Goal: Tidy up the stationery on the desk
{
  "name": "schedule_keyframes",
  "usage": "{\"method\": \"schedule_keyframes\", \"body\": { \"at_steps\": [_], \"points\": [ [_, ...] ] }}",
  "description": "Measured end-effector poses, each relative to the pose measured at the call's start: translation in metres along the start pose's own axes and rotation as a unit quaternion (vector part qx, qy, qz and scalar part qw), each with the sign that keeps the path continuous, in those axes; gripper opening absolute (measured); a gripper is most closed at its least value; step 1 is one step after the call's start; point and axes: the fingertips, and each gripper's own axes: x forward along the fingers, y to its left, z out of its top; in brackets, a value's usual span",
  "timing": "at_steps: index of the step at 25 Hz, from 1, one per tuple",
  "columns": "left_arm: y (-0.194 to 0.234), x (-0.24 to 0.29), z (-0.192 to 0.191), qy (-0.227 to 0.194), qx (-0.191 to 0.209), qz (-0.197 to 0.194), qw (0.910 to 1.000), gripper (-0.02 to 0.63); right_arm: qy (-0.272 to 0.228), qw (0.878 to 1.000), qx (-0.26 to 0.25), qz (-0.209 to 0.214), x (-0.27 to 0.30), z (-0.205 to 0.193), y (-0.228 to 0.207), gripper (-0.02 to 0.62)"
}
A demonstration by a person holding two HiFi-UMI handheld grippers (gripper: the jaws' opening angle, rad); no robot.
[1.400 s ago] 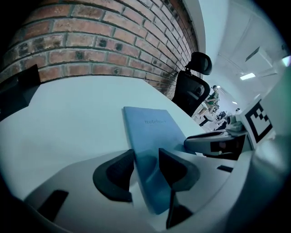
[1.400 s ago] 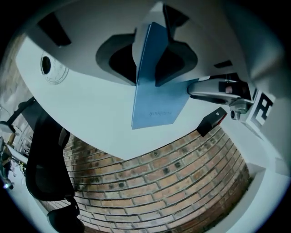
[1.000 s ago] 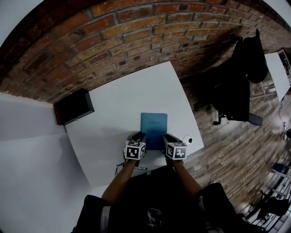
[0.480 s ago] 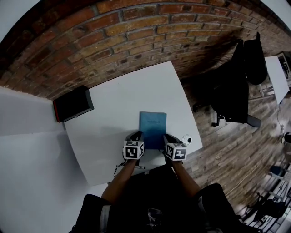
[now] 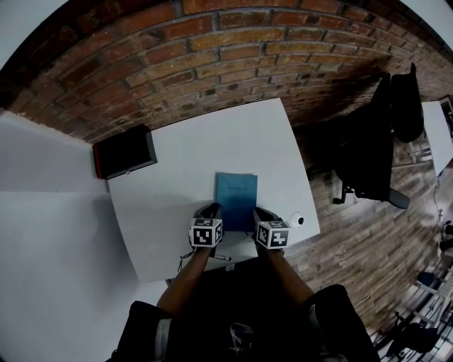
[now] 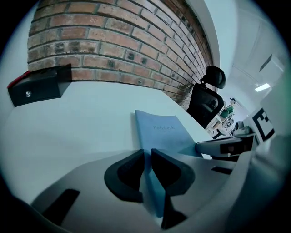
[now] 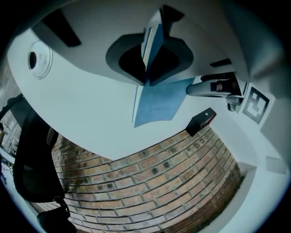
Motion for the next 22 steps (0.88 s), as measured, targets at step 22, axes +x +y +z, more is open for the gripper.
{"method": "schedule_keyframes", "body": {
  "at_steps": [22],
  "points": [
    [0.085,-0.062,-0.029,-0.031,-0.082,0.068,0.9939,0.061,0.038,0.994,-0.080,0.066,0.038,0.000,0.100,0.044]
  ]
}}
